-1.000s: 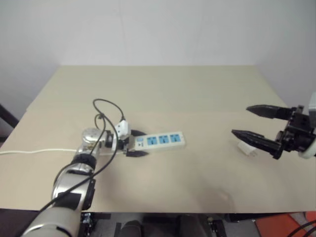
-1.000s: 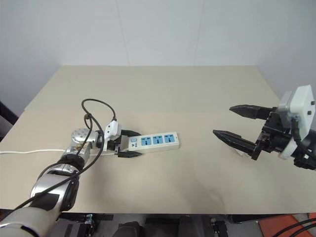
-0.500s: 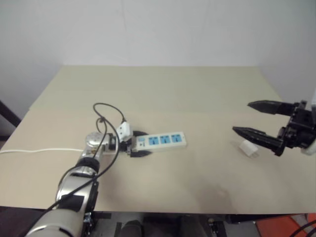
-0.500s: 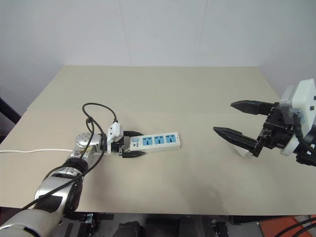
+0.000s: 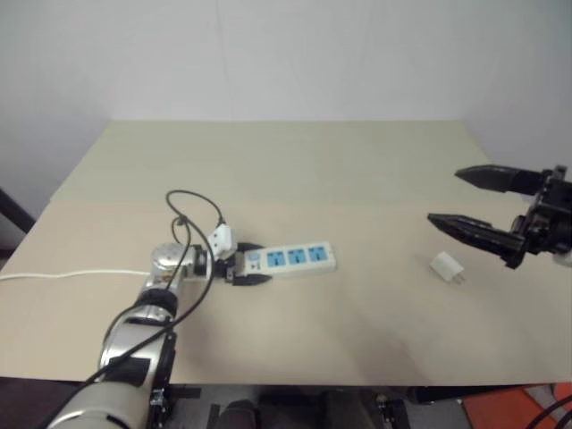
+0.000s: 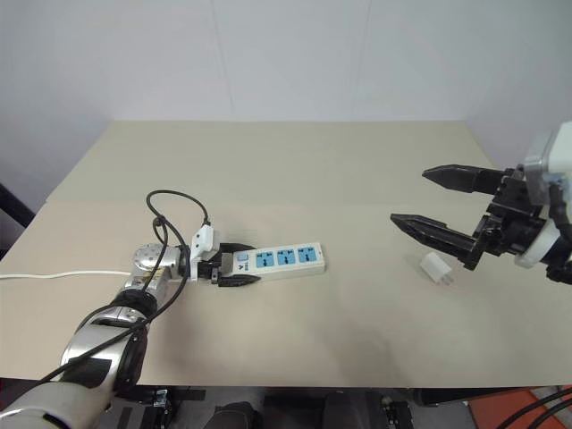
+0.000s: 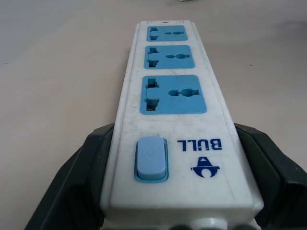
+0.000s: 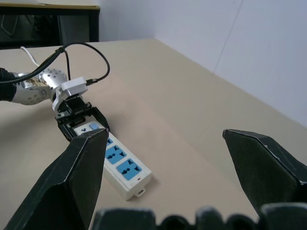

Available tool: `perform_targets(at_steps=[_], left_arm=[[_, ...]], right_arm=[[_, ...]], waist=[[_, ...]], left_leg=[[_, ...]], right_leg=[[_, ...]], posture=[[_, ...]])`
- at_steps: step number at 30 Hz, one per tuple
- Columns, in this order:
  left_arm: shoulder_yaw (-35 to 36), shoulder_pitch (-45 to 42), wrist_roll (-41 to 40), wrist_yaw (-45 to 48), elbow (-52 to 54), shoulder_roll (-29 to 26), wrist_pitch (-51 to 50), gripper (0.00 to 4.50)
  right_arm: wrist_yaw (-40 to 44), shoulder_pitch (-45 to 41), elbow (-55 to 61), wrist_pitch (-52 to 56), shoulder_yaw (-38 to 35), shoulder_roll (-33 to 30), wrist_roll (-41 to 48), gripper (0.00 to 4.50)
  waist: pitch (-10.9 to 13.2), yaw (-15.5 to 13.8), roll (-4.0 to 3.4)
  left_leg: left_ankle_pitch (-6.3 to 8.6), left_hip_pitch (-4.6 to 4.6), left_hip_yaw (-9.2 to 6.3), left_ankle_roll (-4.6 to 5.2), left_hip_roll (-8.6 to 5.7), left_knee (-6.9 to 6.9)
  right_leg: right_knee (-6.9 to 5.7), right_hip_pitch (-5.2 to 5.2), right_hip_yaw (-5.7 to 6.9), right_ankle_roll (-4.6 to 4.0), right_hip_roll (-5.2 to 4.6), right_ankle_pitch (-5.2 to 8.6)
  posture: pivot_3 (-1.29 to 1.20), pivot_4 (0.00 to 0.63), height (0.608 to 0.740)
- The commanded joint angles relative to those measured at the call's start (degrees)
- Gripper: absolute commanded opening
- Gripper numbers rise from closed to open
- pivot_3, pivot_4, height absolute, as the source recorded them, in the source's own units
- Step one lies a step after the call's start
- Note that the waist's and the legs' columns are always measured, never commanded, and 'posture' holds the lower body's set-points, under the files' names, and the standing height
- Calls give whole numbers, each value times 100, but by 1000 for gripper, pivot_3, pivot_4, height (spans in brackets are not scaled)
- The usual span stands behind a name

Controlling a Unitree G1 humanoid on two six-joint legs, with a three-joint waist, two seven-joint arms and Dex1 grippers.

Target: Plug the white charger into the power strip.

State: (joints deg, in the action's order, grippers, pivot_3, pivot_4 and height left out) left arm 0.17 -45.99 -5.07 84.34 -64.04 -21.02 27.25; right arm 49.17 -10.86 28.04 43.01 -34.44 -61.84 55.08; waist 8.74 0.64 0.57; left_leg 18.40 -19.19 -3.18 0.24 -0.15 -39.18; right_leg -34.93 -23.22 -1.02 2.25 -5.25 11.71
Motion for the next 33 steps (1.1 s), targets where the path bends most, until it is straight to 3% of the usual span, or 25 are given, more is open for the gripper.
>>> perform_targets(at_steps=[1,7,12,17,24,33], left_arm=[[-103,114,-139,296,433,94,-201,3298],[-191,377,-298,305,1226,261,-647,3298],[-273,630,-267,132,1463,269,-735,3298],[-487,805,-106,104,1572,215,-716,3298],[-632,840,-91,-34,1615,209,-794,3298],[-752,828,-84,12,1670,168,-872,3298]], right_arm=[[-62,-227,-356,251,250,-390,-209,4500],[-370,-1261,-1318,1010,1720,-885,-785,4500],[-509,-2775,-2366,2087,3290,-780,-1559,4500],[-119,-3636,-3073,2327,4489,-656,-2412,4500],[722,-4505,-4168,1952,5840,-414,-3707,4500],[2062,-6016,-7045,1085,7268,646,-5528,4500]], waist=[[-1,3,-3],[-1,-1,-3],[-3,7,-6],[-8,-3,-15],[-23,7,-39],[-33,27,-56]], left_leg=[[0,0,0,0,0,0],[0,10,-4,-1,1,-2],[-1,-10,3,-2,0,-2],[-2,-30,6,-3,-1,-1],[-3,-38,11,-4,-3,-4],[-3,-33,14,-5,-4,-8]], right_leg=[[0,0,0,0,0,0],[3,-13,5,0,-2,0],[0,-47,-2,-1,-3,-1],[-5,-77,-5,-1,-3,-1],[-4,-86,-5,-1,-4,-1],[-8,-88,-7,-1,-3,-1]], posture=[[0,150,740],[0,150,740],[0,150,740],[0,150,740],[0,150,740],[0,150,740]])
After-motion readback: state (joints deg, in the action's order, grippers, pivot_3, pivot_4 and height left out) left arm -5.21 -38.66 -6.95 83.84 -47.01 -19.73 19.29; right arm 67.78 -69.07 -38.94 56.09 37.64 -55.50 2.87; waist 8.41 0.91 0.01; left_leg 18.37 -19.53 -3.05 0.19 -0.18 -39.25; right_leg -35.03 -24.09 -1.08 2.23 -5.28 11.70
